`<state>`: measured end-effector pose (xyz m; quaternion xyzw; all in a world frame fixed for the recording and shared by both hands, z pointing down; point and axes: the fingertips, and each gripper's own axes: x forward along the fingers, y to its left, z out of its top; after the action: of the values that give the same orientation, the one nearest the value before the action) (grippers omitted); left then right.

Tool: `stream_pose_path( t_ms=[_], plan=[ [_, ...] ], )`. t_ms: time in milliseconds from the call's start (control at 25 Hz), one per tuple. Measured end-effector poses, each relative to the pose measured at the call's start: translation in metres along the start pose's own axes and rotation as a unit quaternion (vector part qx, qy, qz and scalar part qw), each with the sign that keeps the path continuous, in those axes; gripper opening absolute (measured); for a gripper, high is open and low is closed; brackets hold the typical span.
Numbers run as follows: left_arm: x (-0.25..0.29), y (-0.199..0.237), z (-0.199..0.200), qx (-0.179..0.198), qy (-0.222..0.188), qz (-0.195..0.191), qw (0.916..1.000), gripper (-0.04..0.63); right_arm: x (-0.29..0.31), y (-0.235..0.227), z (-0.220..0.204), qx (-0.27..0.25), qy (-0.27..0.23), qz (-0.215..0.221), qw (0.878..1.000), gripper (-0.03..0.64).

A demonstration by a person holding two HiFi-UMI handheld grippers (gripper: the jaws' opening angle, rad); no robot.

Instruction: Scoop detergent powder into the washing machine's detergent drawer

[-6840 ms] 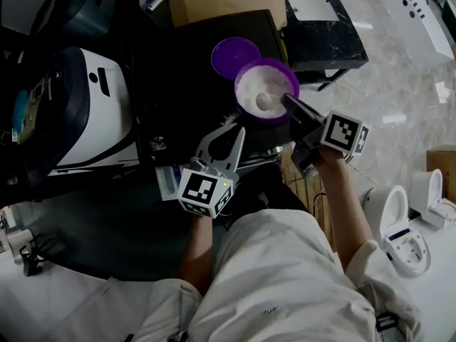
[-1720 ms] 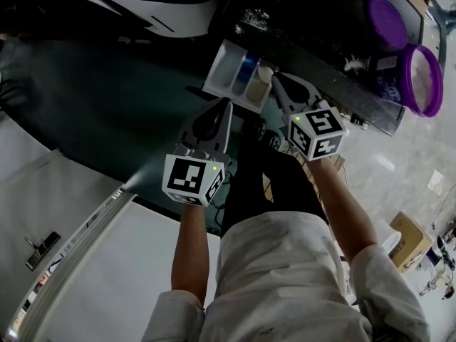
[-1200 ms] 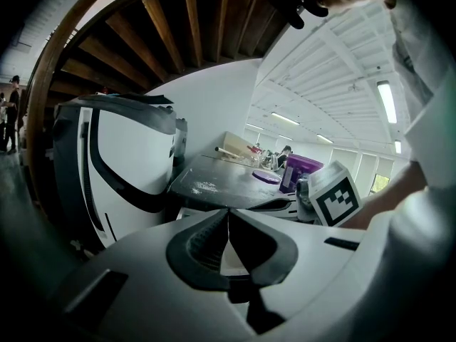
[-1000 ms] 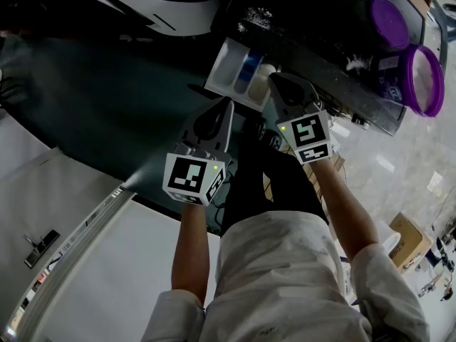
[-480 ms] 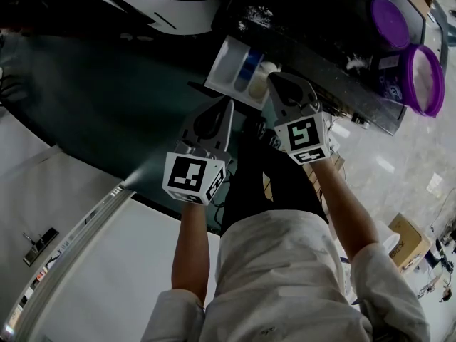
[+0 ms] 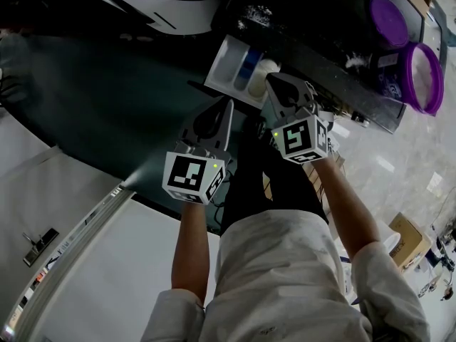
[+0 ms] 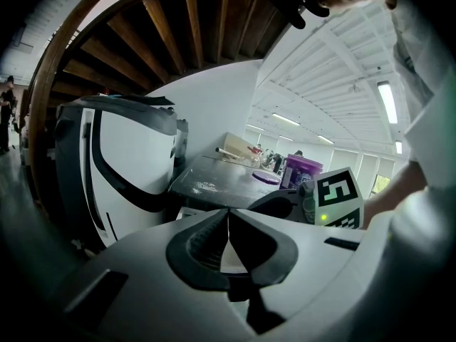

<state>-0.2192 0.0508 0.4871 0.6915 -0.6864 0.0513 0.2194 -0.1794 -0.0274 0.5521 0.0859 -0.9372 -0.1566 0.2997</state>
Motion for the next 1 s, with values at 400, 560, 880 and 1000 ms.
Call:
stream_pose_path(
  t_ms=[400, 560, 880, 1000],
  plan=[
    [0.0, 0.001, 0.003, 0.002, -0.002, 0.0, 1.0, 0.02, -0.002, 0.01, 0.0, -0.04, -0.005, 0.011, 0.999, 0.009],
    [-0.001, 0.001, 0.005, 0.003, -0.004, 0.001, 1.0, 0.02, -0.004, 0.014, 0.004, -0.056, -0.01, 0.016, 0.998, 0.009],
    [-0.002, 0.003, 0.006, 0.003, -0.003, 0.004, 1.0, 0.02, -0.006, 0.013, 0.004, -0.057, -0.009, 0.017, 0.998, 0.009],
    [-0.002, 0.002, 0.006, 0.004, -0.002, 0.003, 1.0, 0.02, -0.006, 0.01, -0.003, -0.042, 0.002, 0.015, 0.999, 0.009]
  ],
)
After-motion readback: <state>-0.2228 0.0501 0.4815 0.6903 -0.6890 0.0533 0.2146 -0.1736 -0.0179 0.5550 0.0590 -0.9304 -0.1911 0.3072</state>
